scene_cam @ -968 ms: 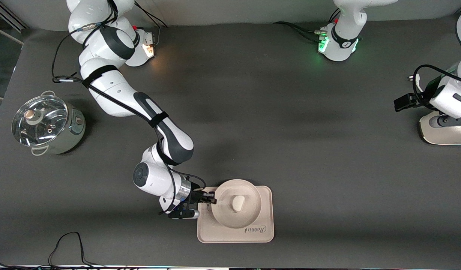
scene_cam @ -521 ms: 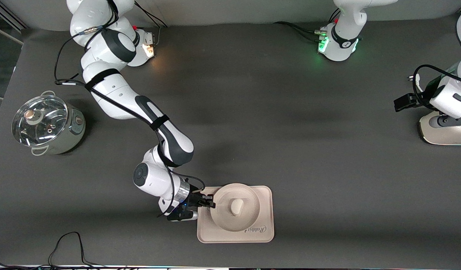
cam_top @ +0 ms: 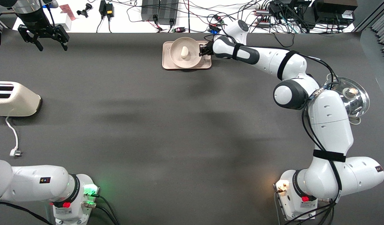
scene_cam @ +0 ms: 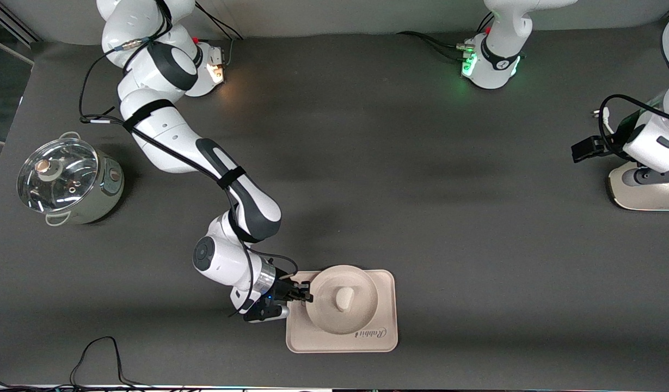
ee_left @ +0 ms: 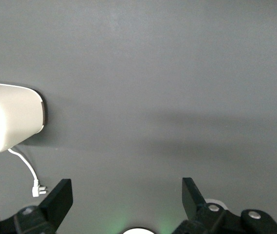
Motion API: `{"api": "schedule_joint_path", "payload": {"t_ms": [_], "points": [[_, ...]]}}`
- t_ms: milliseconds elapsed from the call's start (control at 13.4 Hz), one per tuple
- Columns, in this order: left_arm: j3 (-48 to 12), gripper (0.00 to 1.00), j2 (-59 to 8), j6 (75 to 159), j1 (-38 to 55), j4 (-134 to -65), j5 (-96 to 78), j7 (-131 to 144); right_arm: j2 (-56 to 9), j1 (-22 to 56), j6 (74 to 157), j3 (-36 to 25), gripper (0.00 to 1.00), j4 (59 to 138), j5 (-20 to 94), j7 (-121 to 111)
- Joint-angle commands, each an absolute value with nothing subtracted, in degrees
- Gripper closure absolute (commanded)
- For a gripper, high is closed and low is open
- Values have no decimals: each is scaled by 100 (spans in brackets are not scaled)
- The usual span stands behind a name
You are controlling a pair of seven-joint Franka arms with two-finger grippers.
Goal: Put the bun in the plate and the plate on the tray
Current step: 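Lower the plate onto the tray and open the right gripper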
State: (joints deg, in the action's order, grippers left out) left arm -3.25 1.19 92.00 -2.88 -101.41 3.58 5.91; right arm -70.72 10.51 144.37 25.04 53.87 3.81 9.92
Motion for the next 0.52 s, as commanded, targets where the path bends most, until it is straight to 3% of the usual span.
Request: {"api": "schedule_joint_path", "payload": {"t_ms": [0, 74, 149, 447], "points": [[-264, 0, 79, 9079, -220, -10037, 316, 519, -7128, 1072, 14300, 2523, 89, 5186, 325, 870], [-264, 0, 79, 9079, -220, -10037, 316, 519, -7128, 1081, 14317, 2488, 41, 5186, 308, 818], [-264, 0, 79, 9079, -211, -10037, 316, 527, -7119, 1072, 14335, 2461, 1, 5186, 308, 565], [-264, 0, 79, 9079, -211, -10037, 316, 519, -6988, 1072, 14282, 2426, 0, 5194, 299, 527]]}}
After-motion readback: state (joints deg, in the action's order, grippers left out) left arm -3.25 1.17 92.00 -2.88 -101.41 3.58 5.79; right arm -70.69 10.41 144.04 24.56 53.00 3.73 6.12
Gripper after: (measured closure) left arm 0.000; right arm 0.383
